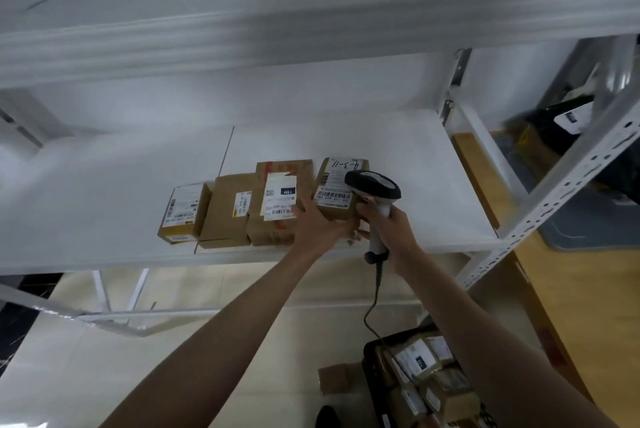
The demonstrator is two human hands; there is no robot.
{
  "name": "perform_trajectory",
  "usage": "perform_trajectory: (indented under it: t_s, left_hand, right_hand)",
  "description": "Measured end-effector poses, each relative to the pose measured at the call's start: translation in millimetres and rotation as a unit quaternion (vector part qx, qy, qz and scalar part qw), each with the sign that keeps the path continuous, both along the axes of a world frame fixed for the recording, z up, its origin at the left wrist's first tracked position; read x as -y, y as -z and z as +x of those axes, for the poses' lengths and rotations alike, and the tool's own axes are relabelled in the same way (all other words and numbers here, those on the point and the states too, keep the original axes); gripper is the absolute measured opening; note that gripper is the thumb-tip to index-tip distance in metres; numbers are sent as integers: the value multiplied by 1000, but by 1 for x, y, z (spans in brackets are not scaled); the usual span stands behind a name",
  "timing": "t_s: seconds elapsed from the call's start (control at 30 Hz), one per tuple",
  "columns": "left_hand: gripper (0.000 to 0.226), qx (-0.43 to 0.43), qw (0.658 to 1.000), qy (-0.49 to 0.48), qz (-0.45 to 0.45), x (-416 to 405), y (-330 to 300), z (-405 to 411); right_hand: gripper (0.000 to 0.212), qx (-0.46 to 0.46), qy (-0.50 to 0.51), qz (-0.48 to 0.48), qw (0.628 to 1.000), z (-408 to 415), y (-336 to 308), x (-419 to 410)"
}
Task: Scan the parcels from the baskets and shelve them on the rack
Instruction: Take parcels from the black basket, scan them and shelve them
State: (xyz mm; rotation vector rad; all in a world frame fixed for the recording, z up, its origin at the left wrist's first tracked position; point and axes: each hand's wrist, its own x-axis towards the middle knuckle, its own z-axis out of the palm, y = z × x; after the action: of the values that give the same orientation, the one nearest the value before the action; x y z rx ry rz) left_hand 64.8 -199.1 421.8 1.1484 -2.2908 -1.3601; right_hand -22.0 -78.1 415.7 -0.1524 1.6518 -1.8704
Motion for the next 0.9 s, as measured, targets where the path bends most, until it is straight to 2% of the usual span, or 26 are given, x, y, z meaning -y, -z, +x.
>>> perform_trajectory:
  t_s: [0.1,0.2,0.3,0.4,0.5,0.6,0.73,0.9]
  left_hand:
    - [104,5,1000,23,-7,15,10,-3]
    - [84,31,998,49,-21,27,21,-2]
    - [65,55,987,72,-131,40,32,7]
    - [77,57,956,85,-275,53,37,19]
    - [94,27,939,153,-307,58,39,23]
    - [101,84,915,207,-335,56,39,18]
    - [88,150,908,188,-343,53,40,19]
    - [79,172,897,157,-375,64,43,30]
  right_hand:
    - [11,22,11,8,1000,-9,15,10]
    - [14,23,11,33,999,-15,26,19]
    - [17,19,12,43,999,-19,34,24]
    - [19,20,13,41,999,-23,39,29]
    - [13,19,-6,32,999,-17,40,36]
    - [18,14,-27,32,999,-11,41,47]
    - [22,26,-52,13,998,2,42,61]
    - [16,22,-63,-12,998,12,41,73]
